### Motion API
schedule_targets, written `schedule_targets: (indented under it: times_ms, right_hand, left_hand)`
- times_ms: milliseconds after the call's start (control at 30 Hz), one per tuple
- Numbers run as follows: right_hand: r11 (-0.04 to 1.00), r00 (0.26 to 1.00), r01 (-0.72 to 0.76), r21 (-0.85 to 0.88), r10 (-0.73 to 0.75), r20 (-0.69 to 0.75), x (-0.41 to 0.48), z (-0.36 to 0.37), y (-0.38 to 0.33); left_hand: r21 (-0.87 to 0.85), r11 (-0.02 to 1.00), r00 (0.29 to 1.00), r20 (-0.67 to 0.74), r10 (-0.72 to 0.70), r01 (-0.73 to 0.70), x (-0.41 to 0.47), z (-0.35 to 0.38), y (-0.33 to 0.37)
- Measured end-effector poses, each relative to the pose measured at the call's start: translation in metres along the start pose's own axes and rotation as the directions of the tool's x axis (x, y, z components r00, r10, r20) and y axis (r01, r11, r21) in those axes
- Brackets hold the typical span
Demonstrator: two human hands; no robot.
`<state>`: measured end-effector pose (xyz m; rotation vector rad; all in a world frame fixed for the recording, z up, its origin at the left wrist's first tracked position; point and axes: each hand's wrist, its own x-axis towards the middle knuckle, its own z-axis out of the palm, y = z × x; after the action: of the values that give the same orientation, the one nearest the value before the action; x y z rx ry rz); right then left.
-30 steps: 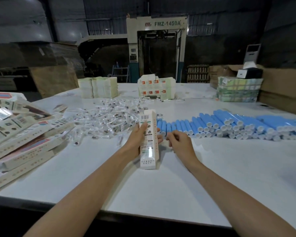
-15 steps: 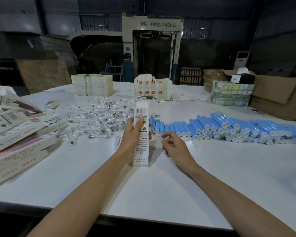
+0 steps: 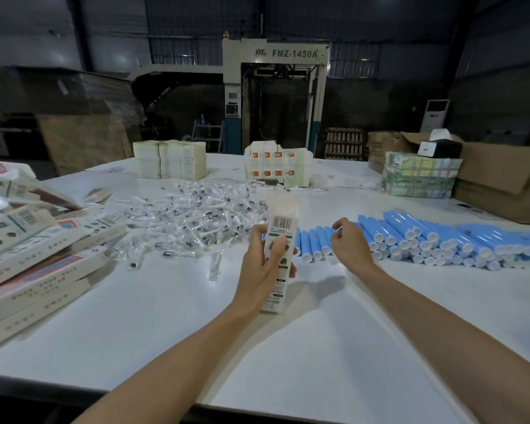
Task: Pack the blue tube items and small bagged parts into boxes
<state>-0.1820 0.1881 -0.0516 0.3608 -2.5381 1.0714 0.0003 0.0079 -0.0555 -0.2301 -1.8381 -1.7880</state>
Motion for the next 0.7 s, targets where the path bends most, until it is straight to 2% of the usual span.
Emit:
schedule_targets:
  times_ms: [167, 300, 500, 700]
  right_hand:
    - [0.948, 0.983, 0.157, -0.278, -0.124, 0.132, 0.004, 0.023, -0.002]
    - [0.832, 0.982, 0.166, -0.529, -0.093, 0.162, 0.007, 0.034, -0.01]
    - [0.803, 0.97, 0.154, -0.575, -0.012, 0.243, 0.019, 0.034, -0.021]
    - [0.766, 0.928, 0.159, -0.622, 0.099, 0.36, 0.029, 0.032, -0.035]
  left_hand:
    - [-0.038, 0.996, 0.991, -0.1, -0.085, 0.082, 0.002, -0.002, -0.006]
    - [-0.062, 0.992, 0.986, -0.114, -0.118, 0.112, 0.002, -0.001, -0.006]
    - [-0.155, 0.967, 0.978, -0.018, -0.207, 0.202, 0.008, -0.005, -0.004]
    - [-0.245, 0.943, 0.972, 0.127, -0.199, 0.225, 0.006, -0.005, -0.005]
